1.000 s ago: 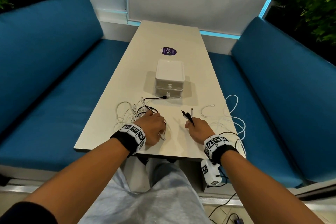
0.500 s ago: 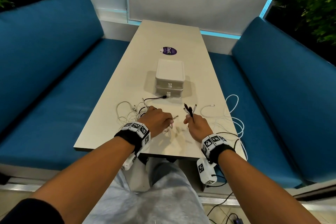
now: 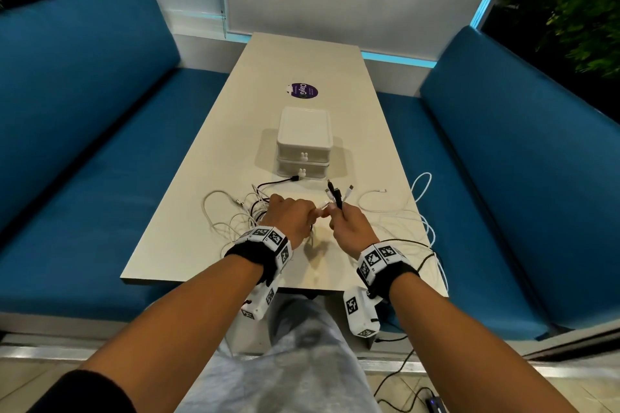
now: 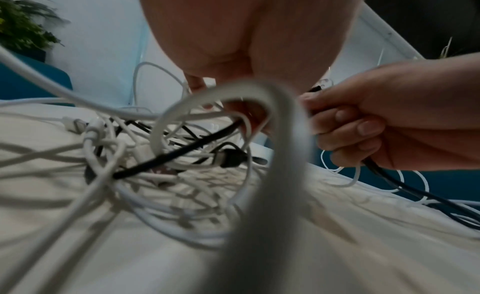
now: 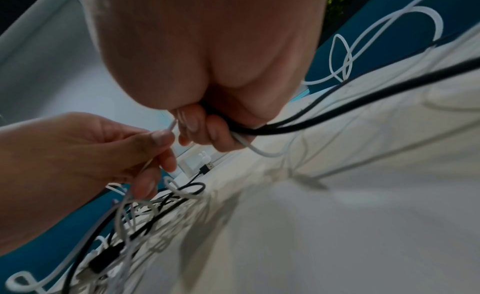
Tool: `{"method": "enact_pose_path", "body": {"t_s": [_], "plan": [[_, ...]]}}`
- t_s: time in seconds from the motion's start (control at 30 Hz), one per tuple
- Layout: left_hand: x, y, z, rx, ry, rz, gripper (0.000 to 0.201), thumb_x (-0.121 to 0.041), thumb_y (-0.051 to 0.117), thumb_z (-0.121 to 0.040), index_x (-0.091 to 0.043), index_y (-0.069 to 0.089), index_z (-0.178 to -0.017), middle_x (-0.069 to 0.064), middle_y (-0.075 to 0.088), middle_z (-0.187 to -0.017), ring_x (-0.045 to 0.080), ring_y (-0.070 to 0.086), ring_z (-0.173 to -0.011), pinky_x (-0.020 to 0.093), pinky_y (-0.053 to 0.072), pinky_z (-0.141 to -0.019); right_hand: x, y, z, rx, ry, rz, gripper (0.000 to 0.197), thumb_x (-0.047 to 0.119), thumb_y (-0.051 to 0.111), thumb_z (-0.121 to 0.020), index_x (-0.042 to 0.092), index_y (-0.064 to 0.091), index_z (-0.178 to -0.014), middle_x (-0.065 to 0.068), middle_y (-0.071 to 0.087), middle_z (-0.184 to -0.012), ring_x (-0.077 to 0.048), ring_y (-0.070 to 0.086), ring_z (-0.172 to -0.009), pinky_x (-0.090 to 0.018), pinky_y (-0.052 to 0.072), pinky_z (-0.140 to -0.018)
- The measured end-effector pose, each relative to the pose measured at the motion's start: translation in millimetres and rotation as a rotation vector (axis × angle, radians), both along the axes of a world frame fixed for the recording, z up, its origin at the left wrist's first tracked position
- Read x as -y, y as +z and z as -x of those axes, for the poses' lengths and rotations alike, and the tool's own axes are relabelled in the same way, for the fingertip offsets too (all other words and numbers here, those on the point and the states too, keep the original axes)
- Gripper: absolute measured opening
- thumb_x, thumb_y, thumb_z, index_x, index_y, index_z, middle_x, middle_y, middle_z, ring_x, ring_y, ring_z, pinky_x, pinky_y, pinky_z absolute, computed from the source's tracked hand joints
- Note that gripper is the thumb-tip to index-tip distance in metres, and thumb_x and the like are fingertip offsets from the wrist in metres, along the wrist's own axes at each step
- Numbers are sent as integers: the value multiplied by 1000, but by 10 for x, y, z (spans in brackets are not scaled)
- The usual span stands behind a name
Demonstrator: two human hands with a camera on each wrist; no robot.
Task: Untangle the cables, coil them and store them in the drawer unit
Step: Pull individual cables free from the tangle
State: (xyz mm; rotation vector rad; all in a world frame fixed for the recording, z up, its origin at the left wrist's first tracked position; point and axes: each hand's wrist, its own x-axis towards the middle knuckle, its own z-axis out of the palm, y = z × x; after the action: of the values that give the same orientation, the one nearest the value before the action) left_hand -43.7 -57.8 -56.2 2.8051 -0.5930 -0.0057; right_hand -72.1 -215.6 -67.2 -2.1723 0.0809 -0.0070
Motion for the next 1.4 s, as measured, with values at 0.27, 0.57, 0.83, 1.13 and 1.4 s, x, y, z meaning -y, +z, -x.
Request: {"method": "enact_pose_path", "body": {"t_s": [0.27, 0.57, 0.83, 1.13, 1.4], "plan": [[60, -88, -12, -170, -36, 106, 30, -38, 48, -97, -20, 65, -80, -1, 72, -75, 22, 66, -80, 40, 44, -88, 18, -82, -98, 21, -22, 27, 24, 30, 46, -100, 19, 64, -90, 4, 63, -79, -20, 59, -80, -32, 44, -75], [36, -76, 55, -100, -65, 158, 38, -30, 39, -101, -19, 70, -82, -5, 73, -71, 18, 66, -82, 39, 37, -95, -59, -54, -46, -34, -30, 35, 29, 37, 52, -97, 20, 64, -77, 1, 66, -75, -21, 62, -77, -31, 44, -70], [-100, -273, 39, -23, -121, -21, 25, -30, 42, -99, -27, 66, -93, -4, 70, -87, 22, 59, -97, 39, 31, -91, 98, -60, -56, -58, -127, 196, 29, 22, 42, -101, 12, 68, -100, -16, 68, -110, -34, 61, -102, -34, 45, -82], [-209, -307, 40, 46, -131, -241, 16, -25, 47, -96, -32, 62, -98, -3, 62, -96, 23, 47, -106, 42, 24, -92, 706, 47, 42, -119, -264, 243, 27, 20, 35, -103, 10, 60, -105, -16, 65, -103, -29, 55, -84, -30, 37, -70], [-96, -232, 128, 50, -175, -371, 18, -26, 45, -97, -28, 62, -102, -2, 67, -97, 24, 46, -112, 48, 21, -103, 130, 80, 26, -87, 13, -42, 28, 26, 34, -103, 17, 55, -88, -3, 70, -79, -23, 70, -76, -45, 56, -80]]}}
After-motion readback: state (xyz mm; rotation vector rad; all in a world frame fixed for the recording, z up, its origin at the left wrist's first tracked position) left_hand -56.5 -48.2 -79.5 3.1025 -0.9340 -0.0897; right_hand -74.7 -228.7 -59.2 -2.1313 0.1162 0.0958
